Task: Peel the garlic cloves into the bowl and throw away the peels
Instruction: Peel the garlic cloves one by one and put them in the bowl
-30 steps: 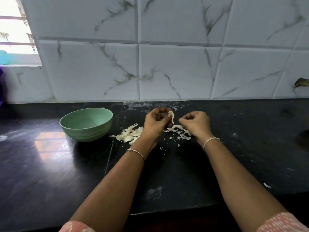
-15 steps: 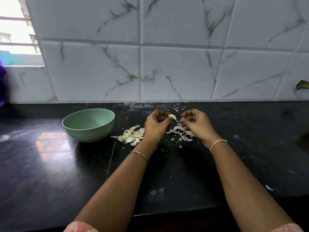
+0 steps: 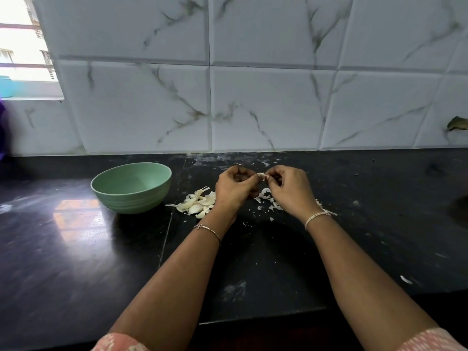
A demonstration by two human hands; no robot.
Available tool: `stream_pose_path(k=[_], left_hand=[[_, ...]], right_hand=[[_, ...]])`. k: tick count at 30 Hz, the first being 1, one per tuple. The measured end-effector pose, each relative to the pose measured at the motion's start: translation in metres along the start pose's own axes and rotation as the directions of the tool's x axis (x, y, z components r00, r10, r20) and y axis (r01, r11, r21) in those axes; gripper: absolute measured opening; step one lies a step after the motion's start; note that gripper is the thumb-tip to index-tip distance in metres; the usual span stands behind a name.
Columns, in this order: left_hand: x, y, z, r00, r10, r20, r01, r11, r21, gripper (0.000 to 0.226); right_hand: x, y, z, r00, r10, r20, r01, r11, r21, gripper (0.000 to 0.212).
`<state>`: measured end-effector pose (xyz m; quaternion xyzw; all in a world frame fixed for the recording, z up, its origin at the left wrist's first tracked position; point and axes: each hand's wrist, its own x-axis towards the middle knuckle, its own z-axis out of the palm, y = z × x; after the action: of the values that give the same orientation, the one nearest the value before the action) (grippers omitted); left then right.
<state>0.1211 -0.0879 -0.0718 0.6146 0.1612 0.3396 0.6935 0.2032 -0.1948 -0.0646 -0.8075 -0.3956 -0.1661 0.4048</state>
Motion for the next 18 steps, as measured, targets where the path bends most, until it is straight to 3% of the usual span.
stream_pose_path(k=[4,18], left_hand=[[0.0013,0.0009,-0.0018,0.997,-0.019,0.08,0.018,1.0,0.023,0.015],[0.0076,-0.0015,-0.0086,0.989,-0.017,0.144,0.007,0.998,0.068,0.009]], right_hand=[[0.0016,-0.0008,-0.0018,0.998,-0.052,-0.022,0.05,0.996,-0.078,0.012],[-0.0006,-0.0008,-0.0002,0.999,-0.009,-0.043,0.007,0.999,-0.048,0.008]])
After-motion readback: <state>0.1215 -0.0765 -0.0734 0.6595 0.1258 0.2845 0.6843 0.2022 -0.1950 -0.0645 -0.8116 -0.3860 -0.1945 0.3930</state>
